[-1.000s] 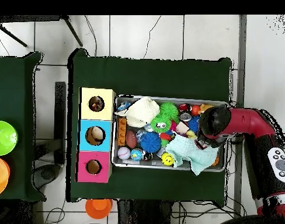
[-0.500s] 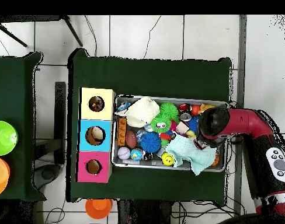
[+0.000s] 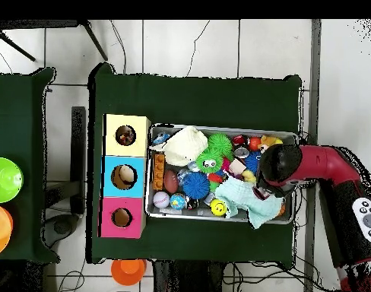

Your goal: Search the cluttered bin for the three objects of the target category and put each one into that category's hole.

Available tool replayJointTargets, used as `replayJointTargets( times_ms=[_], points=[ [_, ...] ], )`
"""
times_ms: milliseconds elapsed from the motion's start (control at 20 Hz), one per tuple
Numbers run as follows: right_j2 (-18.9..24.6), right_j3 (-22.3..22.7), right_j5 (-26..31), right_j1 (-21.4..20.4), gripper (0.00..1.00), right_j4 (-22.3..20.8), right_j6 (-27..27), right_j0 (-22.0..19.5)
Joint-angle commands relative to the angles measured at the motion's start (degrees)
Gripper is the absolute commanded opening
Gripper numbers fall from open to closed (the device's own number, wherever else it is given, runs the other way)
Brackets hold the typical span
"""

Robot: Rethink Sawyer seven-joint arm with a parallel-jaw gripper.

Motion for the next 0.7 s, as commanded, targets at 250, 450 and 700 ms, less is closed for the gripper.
replayJointTargets(
  times_ms=[250,450,700],
  points=[
    [11.6,15.1,-3.8,-15.6,0.00,15.8,-6.2,-1.6],
    [14.3,16.3,-11.1,-16.6,0.00,21.9,1.1,-1.1],
    [15.2,15.4,-16.1,-17.4,0.00,26.1,3.6,0.2]
  ],
)
